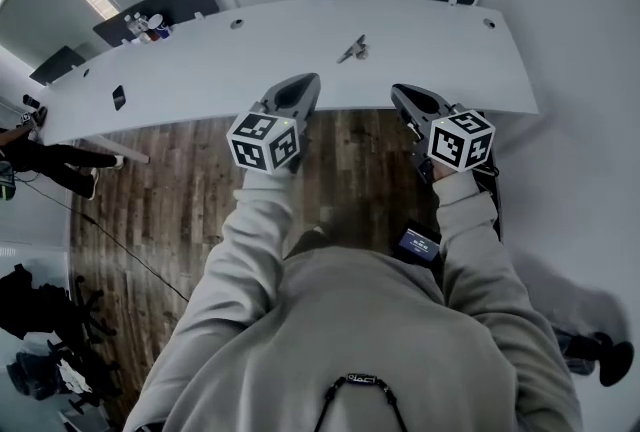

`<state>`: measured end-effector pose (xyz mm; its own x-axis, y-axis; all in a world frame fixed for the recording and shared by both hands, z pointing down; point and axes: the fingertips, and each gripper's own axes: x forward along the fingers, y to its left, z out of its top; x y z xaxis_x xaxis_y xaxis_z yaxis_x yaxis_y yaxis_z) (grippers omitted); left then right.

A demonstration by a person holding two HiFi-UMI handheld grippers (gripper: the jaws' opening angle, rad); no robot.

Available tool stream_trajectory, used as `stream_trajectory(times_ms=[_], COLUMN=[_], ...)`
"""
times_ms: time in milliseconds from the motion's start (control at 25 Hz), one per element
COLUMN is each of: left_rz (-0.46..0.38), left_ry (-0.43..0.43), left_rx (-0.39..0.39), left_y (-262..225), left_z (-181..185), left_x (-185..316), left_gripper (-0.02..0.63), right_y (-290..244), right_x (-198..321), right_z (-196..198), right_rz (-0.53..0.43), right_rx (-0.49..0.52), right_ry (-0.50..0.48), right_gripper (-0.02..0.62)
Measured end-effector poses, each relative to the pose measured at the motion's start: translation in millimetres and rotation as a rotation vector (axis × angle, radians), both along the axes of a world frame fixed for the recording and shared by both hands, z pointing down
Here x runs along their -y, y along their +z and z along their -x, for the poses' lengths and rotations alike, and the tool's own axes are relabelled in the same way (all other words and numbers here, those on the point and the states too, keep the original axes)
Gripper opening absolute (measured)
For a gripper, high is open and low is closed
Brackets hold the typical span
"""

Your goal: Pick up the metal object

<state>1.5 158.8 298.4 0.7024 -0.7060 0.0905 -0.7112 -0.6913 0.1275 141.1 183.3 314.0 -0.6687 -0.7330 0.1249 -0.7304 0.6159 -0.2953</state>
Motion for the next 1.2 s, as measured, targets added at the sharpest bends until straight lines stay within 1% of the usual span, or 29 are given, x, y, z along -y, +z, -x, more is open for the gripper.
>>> stream_trajectory(times_ms=[240, 360, 480, 600, 680, 760, 880, 960, 1120, 1200], left_rz=[0.002, -0.01, -0.026, -0.022, -0.001, 0.022, 0.037, 0.037, 0.018, 0.005], left_ry=[0.015, 0.02, 0.026, 0.024, 0.013, 0.011, 0.028, 0.024, 0.011, 0.027], left_rx=[0.007, 0.0, -0.025, -0.05, -0.071, -0.08, -0.075, -0.068, -0.063, -0.056], left_y=[11, 10, 12, 25, 36, 46, 48, 46, 31, 22], left_z=[-4, 1, 10, 19, 30, 43, 63, 75, 82, 78], left_x=[27, 50, 81, 119, 150, 183, 229, 262, 328, 351], left_gripper=[0.002, 0.002, 0.002, 0.002, 0.002, 0.002, 0.002, 0.002, 0.002, 0.002], right_y=[9, 10, 18, 43, 57, 60, 49, 38, 16, 7], right_x=[20, 35, 60, 92, 119, 151, 189, 218, 281, 303], right_z=[-6, 1, 14, 22, 25, 32, 49, 51, 45, 47], right_rz=[0.008, 0.003, -0.001, 0.032, 0.063, 0.086, 0.084, 0.076, 0.066, 0.061], right_rx=[0.003, 0.002, -0.025, -0.061, -0.07, -0.062, -0.092, -0.111, -0.069, -0.058], right_ry=[0.001, -0.011, -0.02, -0.035, -0.021, 0.005, 0.015, 0.022, 0.069, 0.074], right_gripper=[0.018, 0.02, 0.02, 0.019, 0.019, 0.018, 0.02, 0.019, 0.019, 0.019])
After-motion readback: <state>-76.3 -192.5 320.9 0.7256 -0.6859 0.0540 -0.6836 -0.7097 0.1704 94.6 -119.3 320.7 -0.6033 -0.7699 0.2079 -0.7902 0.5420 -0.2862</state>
